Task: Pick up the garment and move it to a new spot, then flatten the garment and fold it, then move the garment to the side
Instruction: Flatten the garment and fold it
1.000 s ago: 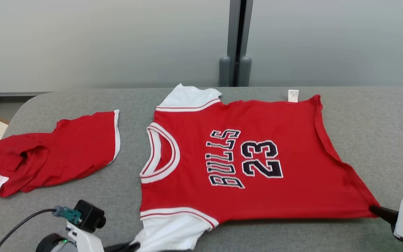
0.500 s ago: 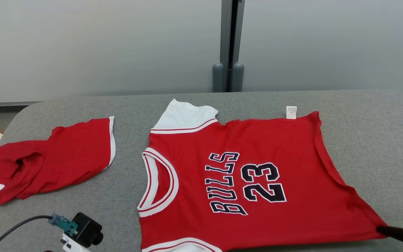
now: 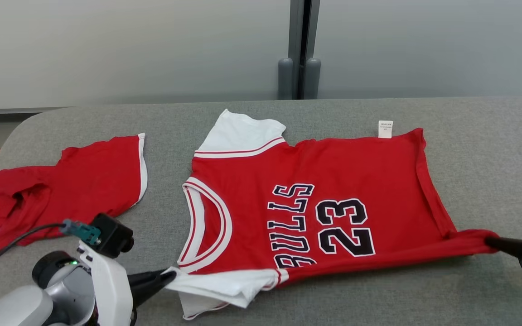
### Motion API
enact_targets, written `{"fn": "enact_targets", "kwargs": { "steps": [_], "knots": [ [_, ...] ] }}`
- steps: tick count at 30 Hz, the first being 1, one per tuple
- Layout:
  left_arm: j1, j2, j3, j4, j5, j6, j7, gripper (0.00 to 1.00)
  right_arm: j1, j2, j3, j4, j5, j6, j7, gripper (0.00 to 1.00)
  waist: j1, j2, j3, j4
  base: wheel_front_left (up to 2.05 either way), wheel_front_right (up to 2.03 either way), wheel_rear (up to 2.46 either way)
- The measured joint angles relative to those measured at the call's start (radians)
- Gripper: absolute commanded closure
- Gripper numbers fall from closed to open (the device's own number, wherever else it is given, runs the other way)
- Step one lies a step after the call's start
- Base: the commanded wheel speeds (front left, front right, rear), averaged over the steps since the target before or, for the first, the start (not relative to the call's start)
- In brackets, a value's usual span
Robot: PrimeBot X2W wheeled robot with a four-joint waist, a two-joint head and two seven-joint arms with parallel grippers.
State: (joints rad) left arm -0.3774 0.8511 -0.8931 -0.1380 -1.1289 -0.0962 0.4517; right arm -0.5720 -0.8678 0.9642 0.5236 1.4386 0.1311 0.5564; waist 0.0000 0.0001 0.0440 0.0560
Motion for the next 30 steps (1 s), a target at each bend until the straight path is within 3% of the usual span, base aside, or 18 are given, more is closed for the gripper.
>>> {"fn": "enact_targets", "kwargs": {
  "steps": [9,22,23,24,25,30],
  "knots": [
    [-0.15,-0.089,-0.015,0.136,0.096,-0.017,0.013,1.0,-0.111,0.067,-0.021,0.093,-0.082,0.0,0.029,1.0,-0.0001,0.0,0.066,0.008,0.0,0.0,0.0],
    [-0.285,-0.197,-0.096,0.334,0.195,-0.032,-0.056,1.0,-0.173,0.153,-0.041,0.168,-0.173,0.0,0.025,1.0,-0.0001,0.0,0.134,0.007,0.0,0.0,0.0],
    [-0.293,-0.201,-0.104,0.348,0.197,-0.033,-0.063,0.94,-0.176,0.158,-0.04,0.171,-0.185,0.0,0.023,0.6,-0.0001,0.0,0.137,0.007,0.0,0.0,0.0],
    [-0.3,-0.205,-0.113,0.361,0.201,-0.033,-0.068,0.5,-0.179,0.161,-0.039,0.178,-0.201,0.0,0.014,0.0,-0.0001,-0.0001,0.14,0.006,0.0,0.0,0.0],
    [-0.306,-0.21,-0.116,0.379,0.204,-0.034,-0.078,0.0,-0.184,0.163,-0.037,0.181,-0.215,0.0,0.006,0.0,0.0,-0.0001,0.143,0.006,0.0,0.0,0.0],
    [-0.331,-0.244,-0.114,0.443,0.209,-0.034,-0.155,0.0,-0.187,0.188,-0.057,0.188,-0.239,0.0,-0.062,0.0,0.0,-0.0001,0.149,0.005,0.0,0.0,0.0]
  ]
}}
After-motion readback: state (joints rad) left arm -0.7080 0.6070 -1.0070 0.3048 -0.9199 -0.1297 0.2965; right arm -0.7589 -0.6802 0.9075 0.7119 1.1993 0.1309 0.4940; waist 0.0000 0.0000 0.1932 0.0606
